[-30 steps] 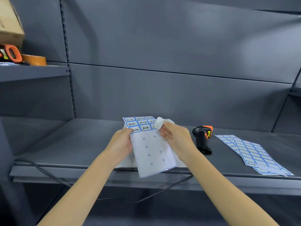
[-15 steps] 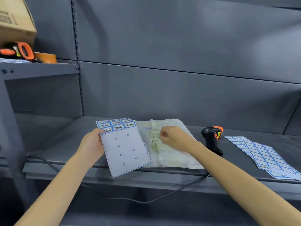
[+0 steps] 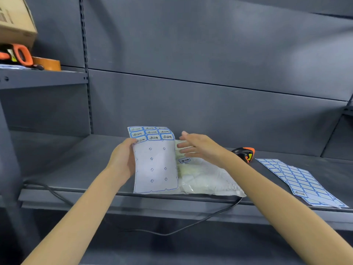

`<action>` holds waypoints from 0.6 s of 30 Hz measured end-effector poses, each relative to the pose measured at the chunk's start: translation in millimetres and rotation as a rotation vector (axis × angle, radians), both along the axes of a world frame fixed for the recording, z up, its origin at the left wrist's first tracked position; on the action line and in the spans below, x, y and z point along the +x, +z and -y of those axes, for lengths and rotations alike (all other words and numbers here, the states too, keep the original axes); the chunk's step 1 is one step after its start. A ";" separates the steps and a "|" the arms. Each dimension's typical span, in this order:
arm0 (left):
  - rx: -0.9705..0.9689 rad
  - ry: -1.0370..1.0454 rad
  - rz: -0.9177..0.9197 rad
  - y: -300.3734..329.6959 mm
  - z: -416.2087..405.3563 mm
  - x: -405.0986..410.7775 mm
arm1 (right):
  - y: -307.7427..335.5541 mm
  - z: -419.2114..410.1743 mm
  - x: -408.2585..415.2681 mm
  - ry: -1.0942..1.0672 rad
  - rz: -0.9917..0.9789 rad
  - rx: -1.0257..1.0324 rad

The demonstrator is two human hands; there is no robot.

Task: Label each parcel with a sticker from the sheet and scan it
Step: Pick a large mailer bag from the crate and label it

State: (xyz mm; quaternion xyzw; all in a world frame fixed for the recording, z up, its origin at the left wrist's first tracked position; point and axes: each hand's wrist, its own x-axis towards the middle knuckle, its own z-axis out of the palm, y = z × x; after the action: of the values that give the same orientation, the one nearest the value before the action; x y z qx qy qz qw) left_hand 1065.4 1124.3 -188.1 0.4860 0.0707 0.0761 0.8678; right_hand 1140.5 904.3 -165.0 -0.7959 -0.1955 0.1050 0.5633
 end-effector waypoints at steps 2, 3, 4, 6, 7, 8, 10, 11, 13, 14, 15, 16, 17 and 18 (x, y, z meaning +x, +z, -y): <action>0.041 -0.025 0.012 8.5 16.5 2.8 | -2.3 -3.8 -6.9 0.034 -0.024 0.068; 0.066 -0.046 0.021 12.2 23.6 5.1 | -2.8 -2.8 -8.5 0.028 -0.025 0.101; 0.092 -0.069 0.039 15.1 29.8 8.1 | -1.9 0.8 -9.0 0.005 -0.015 0.126; 0.167 -0.114 0.088 16.2 39.2 16.0 | 3.6 18.7 -7.5 -0.071 0.009 0.145; 0.252 -0.106 0.094 14.2 41.4 20.4 | 6.6 32.9 -5.5 -0.117 0.020 0.152; 0.374 -0.071 0.083 10.3 42.3 24.9 | 9.1 50.9 -3.5 -0.169 0.028 0.158; 0.581 0.069 0.029 -3.4 39.6 34.3 | 10.2 96.9 1.2 -0.296 0.047 0.133; 0.632 0.147 -0.002 -10.3 37.6 38.0 | 8.5 123.8 3.9 -0.373 0.064 0.094; 0.689 0.234 -0.085 -23.1 35.6 43.4 | 0.7 181.0 8.9 -0.532 0.085 0.009; 0.730 0.233 -0.134 -28.7 35.8 46.2 | -4.6 208.7 11.3 -0.612 0.079 -0.019; 0.780 0.211 -0.182 -33.9 36.2 48.6 | -10.5 235.2 12.9 -0.686 0.065 -0.046; 0.831 0.187 -0.223 -38.0 37.1 50.0 | -16.6 259.4 14.1 -0.759 0.052 -0.073; 0.876 0.167 -0.257 -41.5 37.7 51.5 | -23.0 280.8 15.0 -0.828 0.039 -0.105; 0.922 0.153 -0.288 -44.6 38.0 52.8 | -30.2 299.9 16.1 -0.895 0.034 -0.156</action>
State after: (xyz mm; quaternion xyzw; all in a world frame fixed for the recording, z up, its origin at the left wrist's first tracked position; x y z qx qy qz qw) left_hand 1118.1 1086.3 -232.6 0.8188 0.1846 0.0949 0.5353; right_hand 1156.6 604.4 -195.3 -0.8437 0.1668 -0.1475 0.4885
